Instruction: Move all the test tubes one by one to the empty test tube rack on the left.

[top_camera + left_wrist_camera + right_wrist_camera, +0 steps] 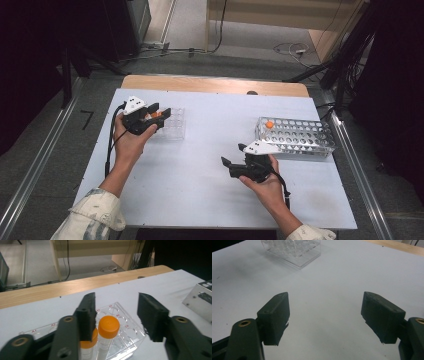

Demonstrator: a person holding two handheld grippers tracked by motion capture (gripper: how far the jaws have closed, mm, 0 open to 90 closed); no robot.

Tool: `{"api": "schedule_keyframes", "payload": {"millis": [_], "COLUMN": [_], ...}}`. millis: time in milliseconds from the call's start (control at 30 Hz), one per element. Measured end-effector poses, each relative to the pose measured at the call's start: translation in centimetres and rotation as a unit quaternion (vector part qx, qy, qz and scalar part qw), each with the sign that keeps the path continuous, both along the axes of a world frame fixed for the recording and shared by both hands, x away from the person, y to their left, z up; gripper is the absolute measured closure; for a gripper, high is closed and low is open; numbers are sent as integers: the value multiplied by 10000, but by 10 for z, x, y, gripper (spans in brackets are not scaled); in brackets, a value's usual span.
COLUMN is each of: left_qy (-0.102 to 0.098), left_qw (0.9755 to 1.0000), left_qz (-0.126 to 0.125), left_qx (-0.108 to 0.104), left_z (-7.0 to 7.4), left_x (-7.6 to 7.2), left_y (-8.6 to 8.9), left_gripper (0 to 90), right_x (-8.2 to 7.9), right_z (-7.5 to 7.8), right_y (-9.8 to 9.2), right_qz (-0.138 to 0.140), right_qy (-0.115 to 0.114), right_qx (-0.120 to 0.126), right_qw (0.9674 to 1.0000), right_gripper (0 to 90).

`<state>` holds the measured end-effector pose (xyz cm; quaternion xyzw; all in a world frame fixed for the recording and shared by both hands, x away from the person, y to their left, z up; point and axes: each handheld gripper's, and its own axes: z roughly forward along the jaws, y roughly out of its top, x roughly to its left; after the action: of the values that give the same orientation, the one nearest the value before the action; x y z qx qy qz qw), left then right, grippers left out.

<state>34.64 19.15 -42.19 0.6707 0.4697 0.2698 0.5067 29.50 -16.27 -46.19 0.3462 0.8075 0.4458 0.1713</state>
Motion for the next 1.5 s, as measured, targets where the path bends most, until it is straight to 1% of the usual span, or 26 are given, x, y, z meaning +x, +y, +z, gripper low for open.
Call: {"api": "schedule_keyframes", "payload": {"millis": [33,100,167,300,400,667,733,833,933,1100,1233,1367,1433,1500], "left_qy": [-17,-11,-10,62,48,117,106,141,130,124,128,174,167,158], "left_qw": [10000,10000,10000,10000,9999,9995,9995,9993,9990,9985,9984,9982,9982,9981], "left_qz": [16,7,6,-28,-73,-252,-275,-342,-416,-531,-554,-567,-582,-588], "left_qx": [9,-50,-16,47,-62,-150,-105,-103,-133,-83,-75,-64,-36,-57], "left_z": [1,2,4,5,5,0,-2,-5,-7,-10,-11,-14,-15,-15], "left_x": [-1,-2,-4,-8,-13,-29,-33,-38,-43,-52,-55,-56,-57,-58], "left_y": [0,0,0,-1,-2,-9,-12,-16,-20,-26,-27,-28,-29,-30], "left_gripper": [429,402,364,297,281,265,259,251,245,235,235,235,235,235], "right_x": [0,0,0,0,-1,-1,-1,-2,-3,-5,-6,-6,-5,-4], "right_z": [0,0,0,0,1,3,4,5,7,10,13,15,16,16], "right_y": [0,0,0,0,-2,-7,-8,-10,-14,-23,-33,-41,-46,-50], "right_qz": [-2,12,9,-10,-19,-73,-79,-98,-128,-223,-331,-442,-524,-608], "right_qy": [-3,7,18,17,3,-12,-28,-39,-67,-123,-175,-212,-238,-235], "right_qx": [-5,-7,-8,-3,14,32,31,50,71,84,103,127,130,141], "right_qw": [10000,10000,10000,10000,10000,10000,10000,9999,9999,9996,9992,9987,9983,9978], "right_gripper": [215,215,215,215,215,215,214,214,214,214,214,214,214,215]}}
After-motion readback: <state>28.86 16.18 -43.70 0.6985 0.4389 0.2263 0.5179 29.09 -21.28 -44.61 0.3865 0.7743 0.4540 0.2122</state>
